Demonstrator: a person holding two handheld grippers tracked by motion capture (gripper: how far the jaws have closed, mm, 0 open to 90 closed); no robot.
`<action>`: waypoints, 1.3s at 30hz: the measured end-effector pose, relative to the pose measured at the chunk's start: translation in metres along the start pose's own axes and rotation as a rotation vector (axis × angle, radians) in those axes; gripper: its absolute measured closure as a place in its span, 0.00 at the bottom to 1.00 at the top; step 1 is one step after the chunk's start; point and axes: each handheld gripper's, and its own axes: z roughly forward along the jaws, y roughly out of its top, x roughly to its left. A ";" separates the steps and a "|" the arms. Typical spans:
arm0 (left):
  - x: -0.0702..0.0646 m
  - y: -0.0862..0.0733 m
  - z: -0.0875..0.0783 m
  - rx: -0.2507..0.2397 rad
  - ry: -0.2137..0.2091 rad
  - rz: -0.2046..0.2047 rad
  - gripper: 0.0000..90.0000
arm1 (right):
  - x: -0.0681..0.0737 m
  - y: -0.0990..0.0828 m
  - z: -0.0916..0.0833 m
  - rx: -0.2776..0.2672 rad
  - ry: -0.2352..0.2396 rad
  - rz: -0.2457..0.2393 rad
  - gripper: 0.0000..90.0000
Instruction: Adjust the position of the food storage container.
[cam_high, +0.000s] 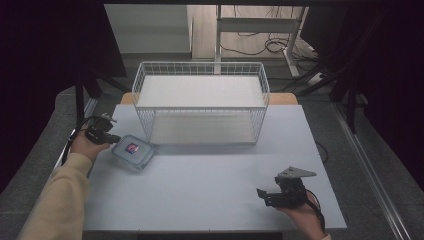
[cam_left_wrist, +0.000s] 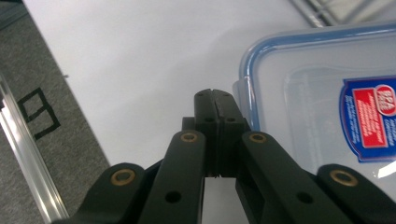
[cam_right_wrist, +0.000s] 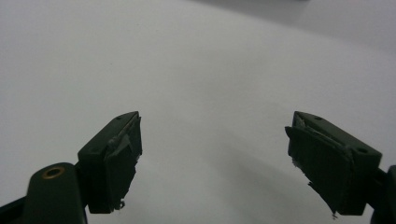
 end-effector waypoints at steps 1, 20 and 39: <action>-0.003 -0.001 -0.001 -0.004 -0.001 0.001 1.00 | 0.000 0.000 0.000 0.000 0.000 0.000 0.20; -0.060 -0.009 -0.006 0.004 -0.059 0.099 1.00 | 0.004 0.000 0.001 0.011 0.006 -0.011 0.20; -0.106 0.003 -0.003 -0.021 -0.130 0.114 1.00 | 0.004 0.001 0.000 0.008 0.005 -0.012 0.20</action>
